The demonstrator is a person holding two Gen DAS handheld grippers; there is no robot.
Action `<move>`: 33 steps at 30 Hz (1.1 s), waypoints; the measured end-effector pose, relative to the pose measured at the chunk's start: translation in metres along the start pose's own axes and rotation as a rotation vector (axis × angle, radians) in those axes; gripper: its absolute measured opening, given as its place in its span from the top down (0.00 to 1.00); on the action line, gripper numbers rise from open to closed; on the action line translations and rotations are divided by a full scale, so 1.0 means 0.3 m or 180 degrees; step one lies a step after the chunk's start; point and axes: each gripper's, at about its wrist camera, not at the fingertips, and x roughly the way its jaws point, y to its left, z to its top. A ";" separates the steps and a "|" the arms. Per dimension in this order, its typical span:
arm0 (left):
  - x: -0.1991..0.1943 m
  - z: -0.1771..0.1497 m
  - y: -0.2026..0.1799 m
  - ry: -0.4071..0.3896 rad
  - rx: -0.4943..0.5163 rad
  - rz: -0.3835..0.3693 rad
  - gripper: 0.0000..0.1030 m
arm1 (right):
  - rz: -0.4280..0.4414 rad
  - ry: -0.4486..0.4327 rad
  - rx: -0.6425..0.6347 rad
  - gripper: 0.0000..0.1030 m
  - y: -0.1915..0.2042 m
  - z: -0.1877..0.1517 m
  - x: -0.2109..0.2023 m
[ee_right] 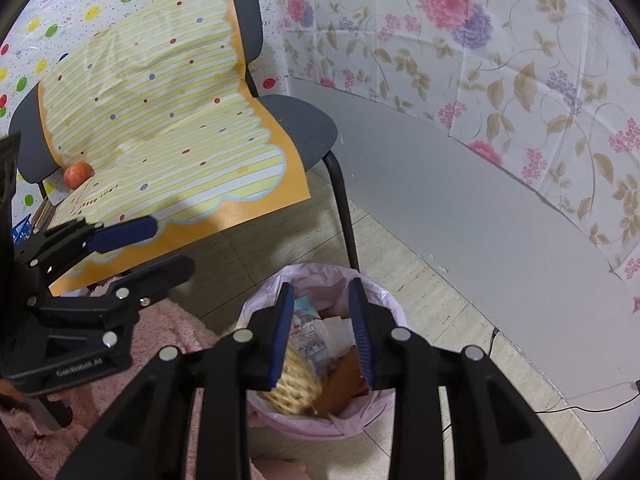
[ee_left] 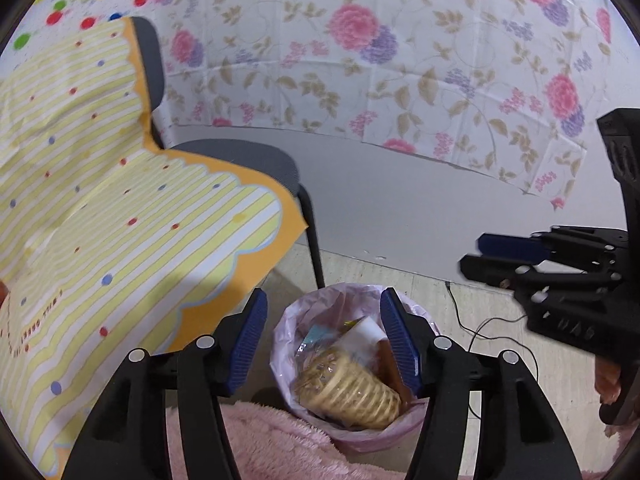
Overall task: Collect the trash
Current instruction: 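Open both grippers to drop the basket and stick into the bin, then bring both grippers back above the chair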
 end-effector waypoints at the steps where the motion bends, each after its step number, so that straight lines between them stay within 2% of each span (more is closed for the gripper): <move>1: -0.011 -0.005 0.013 -0.0012 -0.0036 0.0034 0.40 | 0.0001 -0.0022 0.0005 0.72 -0.001 0.004 -0.008; 5: -0.059 -0.019 0.054 -0.0064 -0.0168 0.0149 0.34 | 0.0036 -0.0087 0.0005 0.72 0.007 0.022 -0.037; 7: -0.092 -0.021 0.073 -0.0083 -0.0222 0.0222 0.31 | 0.0082 -0.0104 0.0003 0.65 0.020 0.034 -0.053; 9: -0.126 -0.020 0.089 -0.0114 -0.0267 0.0268 0.31 | 0.0110 -0.0118 -0.0011 0.53 0.035 0.048 -0.066; 11: -0.161 -0.013 0.105 -0.0157 -0.0320 0.0310 0.20 | 0.0140 -0.0127 -0.0031 0.44 0.054 0.060 -0.082; 15: -0.250 -0.001 0.160 -0.0245 -0.0507 0.0424 0.13 | 0.0216 -0.0207 -0.0102 0.20 0.106 0.088 -0.126; 18: -0.299 0.000 0.211 -0.0209 -0.0667 0.0542 0.11 | 0.0247 -0.0317 -0.0207 0.10 0.154 0.117 -0.155; 21: -0.364 -0.012 0.268 -0.0281 -0.0853 0.0669 0.09 | 0.0306 -0.0445 -0.0305 0.06 0.199 0.152 -0.181; 27: -0.469 -0.037 0.355 -0.0317 -0.1111 0.0972 0.08 | 0.0530 -0.0606 -0.0500 0.06 0.296 0.231 -0.219; 31: -0.532 -0.053 0.404 -0.0354 -0.1250 0.1124 0.06 | 0.0712 -0.0543 -0.0613 0.06 0.360 0.276 -0.218; 33: -0.559 -0.061 0.422 -0.0330 -0.1281 0.1253 0.06 | 0.0717 -0.0563 -0.0672 0.06 0.393 0.284 -0.223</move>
